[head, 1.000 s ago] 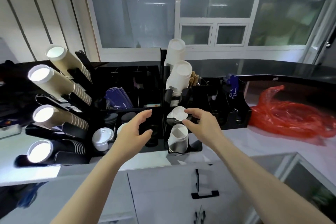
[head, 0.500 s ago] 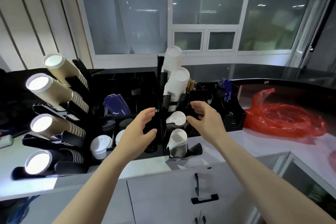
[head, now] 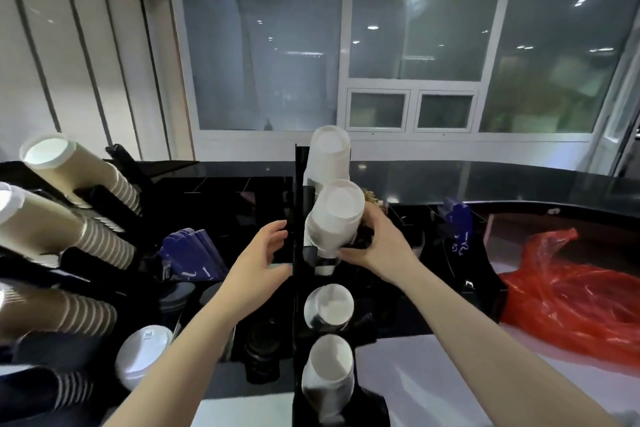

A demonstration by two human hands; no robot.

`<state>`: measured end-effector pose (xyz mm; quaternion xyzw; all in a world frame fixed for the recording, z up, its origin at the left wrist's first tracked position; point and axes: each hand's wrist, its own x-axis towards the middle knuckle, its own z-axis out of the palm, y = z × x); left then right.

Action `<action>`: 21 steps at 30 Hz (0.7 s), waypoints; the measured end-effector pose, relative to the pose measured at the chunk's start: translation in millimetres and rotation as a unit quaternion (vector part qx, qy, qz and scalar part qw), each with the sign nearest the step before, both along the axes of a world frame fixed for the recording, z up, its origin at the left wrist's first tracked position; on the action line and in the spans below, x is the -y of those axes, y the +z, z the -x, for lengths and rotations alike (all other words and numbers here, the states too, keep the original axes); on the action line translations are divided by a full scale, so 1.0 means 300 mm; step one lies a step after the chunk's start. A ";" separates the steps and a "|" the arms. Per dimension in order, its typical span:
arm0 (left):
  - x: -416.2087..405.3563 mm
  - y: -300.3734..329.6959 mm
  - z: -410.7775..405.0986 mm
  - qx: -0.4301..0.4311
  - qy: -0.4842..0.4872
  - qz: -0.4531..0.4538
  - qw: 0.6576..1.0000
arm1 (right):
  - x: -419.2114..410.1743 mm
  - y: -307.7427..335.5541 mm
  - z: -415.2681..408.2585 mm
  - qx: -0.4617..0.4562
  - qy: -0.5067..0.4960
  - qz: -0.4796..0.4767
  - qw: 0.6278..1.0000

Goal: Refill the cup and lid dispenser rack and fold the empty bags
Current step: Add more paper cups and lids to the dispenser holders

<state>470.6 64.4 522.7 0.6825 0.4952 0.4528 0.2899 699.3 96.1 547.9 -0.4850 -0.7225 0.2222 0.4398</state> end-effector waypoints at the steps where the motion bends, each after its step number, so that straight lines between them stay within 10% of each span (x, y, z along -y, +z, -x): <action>1: -0.020 -0.001 -0.007 0.009 0.000 0.003 1.000 | -0.015 0.004 0.012 0.003 0.017 -0.006 1.000; 21: -0.183 0.053 -0.082 0.083 -0.035 -0.011 0.996 | -0.058 -0.007 0.097 -0.018 -0.031 -0.041 0.999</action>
